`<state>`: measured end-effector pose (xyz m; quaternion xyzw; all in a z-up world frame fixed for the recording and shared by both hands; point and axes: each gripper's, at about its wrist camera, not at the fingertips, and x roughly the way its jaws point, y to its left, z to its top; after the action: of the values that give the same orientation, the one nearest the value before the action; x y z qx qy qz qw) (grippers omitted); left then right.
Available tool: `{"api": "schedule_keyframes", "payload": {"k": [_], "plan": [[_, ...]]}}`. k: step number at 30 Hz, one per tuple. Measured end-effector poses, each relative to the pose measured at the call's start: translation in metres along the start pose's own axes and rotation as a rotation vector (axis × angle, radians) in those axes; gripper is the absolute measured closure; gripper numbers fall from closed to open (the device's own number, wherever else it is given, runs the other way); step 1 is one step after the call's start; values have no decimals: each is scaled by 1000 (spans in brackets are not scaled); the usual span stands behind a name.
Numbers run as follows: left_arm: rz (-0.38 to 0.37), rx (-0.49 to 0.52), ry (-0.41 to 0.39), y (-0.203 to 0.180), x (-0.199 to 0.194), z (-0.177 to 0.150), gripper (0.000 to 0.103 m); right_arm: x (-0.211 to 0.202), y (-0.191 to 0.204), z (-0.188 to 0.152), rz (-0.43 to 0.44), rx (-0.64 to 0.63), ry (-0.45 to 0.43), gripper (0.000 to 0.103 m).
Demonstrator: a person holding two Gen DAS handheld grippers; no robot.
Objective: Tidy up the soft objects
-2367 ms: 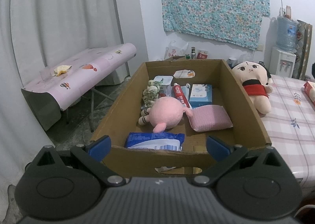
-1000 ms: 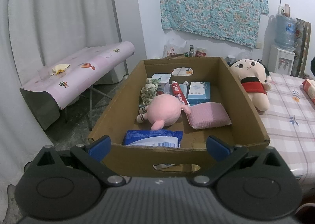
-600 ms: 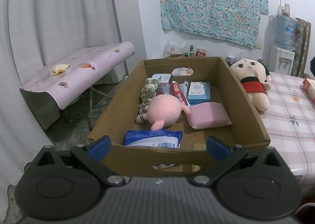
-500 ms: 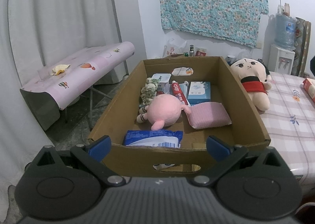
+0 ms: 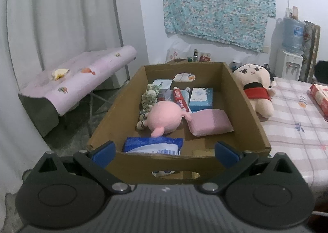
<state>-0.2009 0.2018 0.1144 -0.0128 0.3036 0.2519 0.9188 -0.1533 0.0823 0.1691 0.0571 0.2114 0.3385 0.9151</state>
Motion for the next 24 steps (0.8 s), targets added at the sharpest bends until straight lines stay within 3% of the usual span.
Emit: {"api": "schedule_keyframes", "payload": {"k": [4,24], "plan": [[-4,-7,-12,1,-2,2,0,0,-2,2,31,17,4,19],[-12,11,-7,-4,5,1,0,10,-5,1,29,11,42,19]]}}
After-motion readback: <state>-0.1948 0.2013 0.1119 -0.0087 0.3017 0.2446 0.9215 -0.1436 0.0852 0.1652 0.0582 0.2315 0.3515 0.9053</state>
